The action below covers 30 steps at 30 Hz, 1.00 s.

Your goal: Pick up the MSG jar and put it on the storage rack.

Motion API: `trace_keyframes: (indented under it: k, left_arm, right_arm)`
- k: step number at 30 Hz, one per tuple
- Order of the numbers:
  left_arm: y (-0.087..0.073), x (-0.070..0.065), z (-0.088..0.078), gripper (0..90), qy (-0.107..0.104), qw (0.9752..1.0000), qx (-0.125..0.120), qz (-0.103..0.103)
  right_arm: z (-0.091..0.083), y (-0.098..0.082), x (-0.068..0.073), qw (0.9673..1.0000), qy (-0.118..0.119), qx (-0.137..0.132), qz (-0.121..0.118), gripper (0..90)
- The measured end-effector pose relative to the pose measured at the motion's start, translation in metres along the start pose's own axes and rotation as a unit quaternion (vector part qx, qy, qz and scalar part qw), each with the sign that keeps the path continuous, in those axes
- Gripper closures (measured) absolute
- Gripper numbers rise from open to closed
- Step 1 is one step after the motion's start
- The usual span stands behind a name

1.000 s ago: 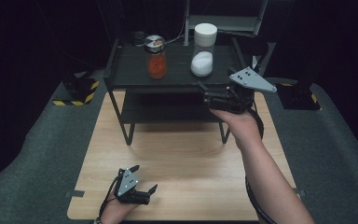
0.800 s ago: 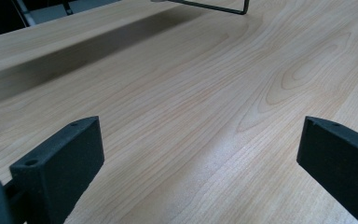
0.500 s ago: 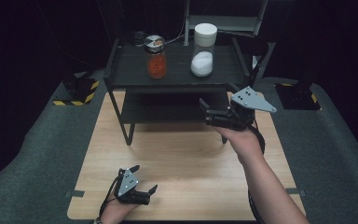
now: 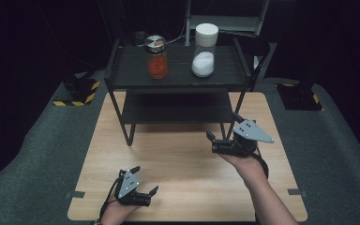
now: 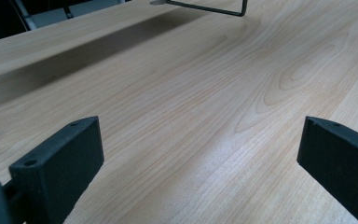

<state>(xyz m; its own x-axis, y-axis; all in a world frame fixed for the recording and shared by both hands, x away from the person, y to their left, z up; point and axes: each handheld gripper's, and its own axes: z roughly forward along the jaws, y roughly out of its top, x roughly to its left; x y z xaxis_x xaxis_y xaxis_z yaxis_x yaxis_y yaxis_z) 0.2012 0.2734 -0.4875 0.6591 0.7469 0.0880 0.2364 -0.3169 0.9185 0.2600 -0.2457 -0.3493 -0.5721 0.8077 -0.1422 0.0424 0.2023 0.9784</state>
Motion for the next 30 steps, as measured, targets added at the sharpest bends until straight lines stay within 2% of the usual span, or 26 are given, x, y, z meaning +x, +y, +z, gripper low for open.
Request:
trace_keyframes:
  k: [9,16,23,30]
  left_arm:
    - [-0.001,-0.002,0.000,0.6,0.003,1.0000,-0.003,0.004]
    - [-0.003,0.000,-0.002,0.6,0.000,1.0000,-0.009,-0.001]
    - [-0.004,0.000,-0.002,0.6,0.000,0.9999,-0.012,0.000]
    - [-0.005,0.001,-0.003,0.6,-0.002,0.9999,-0.013,-0.002]
  right_arm:
    - [-0.009,-0.054,0.004,0.9992,0.001,0.039,0.001,0.0]
    - [-0.015,-0.089,0.009,0.9967,-0.005,0.080,0.003,0.1]
    - [-0.022,-0.109,0.009,0.9942,-0.014,0.106,0.010,0.2]
    - [-0.024,-0.120,0.010,0.9925,-0.019,0.120,0.013,0.2]
